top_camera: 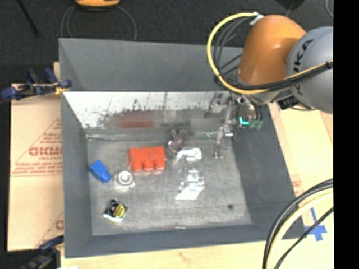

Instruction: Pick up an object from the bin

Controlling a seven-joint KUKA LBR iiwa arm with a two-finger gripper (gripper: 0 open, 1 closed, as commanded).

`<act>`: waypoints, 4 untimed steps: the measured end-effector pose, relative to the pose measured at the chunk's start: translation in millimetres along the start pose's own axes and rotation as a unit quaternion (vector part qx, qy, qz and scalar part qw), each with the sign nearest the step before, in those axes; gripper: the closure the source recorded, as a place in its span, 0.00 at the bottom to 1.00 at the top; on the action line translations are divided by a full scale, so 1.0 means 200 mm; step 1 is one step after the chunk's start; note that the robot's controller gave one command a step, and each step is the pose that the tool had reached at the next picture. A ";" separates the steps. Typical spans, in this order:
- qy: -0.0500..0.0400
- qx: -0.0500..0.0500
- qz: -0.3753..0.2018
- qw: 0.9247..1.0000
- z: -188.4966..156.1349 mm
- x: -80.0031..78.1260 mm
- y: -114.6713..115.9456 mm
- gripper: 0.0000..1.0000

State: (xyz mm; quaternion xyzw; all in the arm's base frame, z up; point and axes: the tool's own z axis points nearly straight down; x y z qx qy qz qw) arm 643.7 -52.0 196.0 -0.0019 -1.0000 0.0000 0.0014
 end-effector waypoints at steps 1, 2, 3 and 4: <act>0.000 -0.001 -0.051 0.999 0.40 -0.01 0.40 0.00; -0.001 0.000 -0.085 0.996 0.57 0.03 0.64 0.00; -0.003 0.000 -0.083 0.997 0.56 0.02 0.63 1.00; -0.009 0.000 -0.079 0.997 -0.10 -0.05 0.65 1.00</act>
Offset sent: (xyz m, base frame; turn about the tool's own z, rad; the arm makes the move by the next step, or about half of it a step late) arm 0.0038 0.0763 -0.0763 -0.0953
